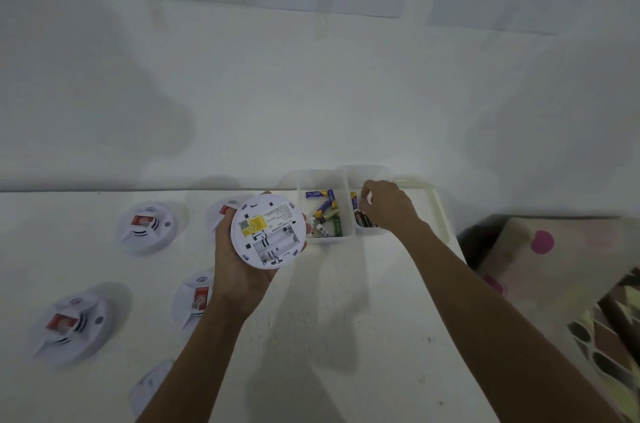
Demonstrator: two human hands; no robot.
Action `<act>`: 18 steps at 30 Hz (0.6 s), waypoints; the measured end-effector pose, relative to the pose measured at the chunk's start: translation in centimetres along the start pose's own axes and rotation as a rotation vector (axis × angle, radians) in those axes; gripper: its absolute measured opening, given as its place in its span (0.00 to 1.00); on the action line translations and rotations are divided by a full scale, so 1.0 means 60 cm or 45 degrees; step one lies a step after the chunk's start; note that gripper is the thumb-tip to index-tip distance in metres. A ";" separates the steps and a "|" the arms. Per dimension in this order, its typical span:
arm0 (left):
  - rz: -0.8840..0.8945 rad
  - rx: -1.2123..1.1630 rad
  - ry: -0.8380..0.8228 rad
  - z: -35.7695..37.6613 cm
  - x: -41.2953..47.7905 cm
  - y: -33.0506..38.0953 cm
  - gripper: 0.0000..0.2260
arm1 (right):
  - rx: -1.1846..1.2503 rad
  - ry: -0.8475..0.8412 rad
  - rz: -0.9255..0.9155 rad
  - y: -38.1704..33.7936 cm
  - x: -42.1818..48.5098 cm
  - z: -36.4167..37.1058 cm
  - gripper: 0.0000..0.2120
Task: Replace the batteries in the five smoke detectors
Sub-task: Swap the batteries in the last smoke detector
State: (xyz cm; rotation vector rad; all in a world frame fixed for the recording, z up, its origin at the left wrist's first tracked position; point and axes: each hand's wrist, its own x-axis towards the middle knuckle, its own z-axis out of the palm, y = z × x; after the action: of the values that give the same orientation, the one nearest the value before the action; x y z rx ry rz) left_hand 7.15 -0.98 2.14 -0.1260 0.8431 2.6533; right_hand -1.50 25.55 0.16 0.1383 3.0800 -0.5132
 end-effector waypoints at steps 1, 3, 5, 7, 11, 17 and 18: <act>-0.001 0.009 -0.005 0.000 0.000 0.001 0.37 | 0.016 0.024 -0.025 -0.004 0.002 -0.002 0.06; 0.012 0.013 -0.010 -0.002 0.001 0.002 0.35 | 0.036 0.068 -0.093 -0.015 0.006 -0.004 0.08; 0.011 0.033 -0.002 -0.001 0.000 0.005 0.34 | 0.014 0.100 -0.179 -0.029 0.009 -0.004 0.09; 0.021 0.052 0.014 -0.001 -0.001 0.008 0.33 | -0.061 0.102 -0.283 -0.042 0.012 -0.001 0.09; 0.044 0.045 0.104 -0.007 -0.004 0.013 0.28 | -0.304 0.033 -0.509 -0.066 0.020 0.014 0.09; 0.010 0.003 0.186 -0.008 -0.007 0.021 0.26 | -0.678 -0.057 -0.691 -0.081 0.032 0.034 0.16; 0.009 -0.002 0.199 -0.011 -0.007 0.021 0.26 | -0.720 -0.077 -0.710 -0.083 0.033 0.036 0.17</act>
State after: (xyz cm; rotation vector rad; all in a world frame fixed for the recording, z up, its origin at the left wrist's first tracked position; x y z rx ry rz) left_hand 7.09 -2.41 2.38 -0.3347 0.8908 2.6781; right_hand -3.95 20.31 -0.32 -0.7330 3.0245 0.3651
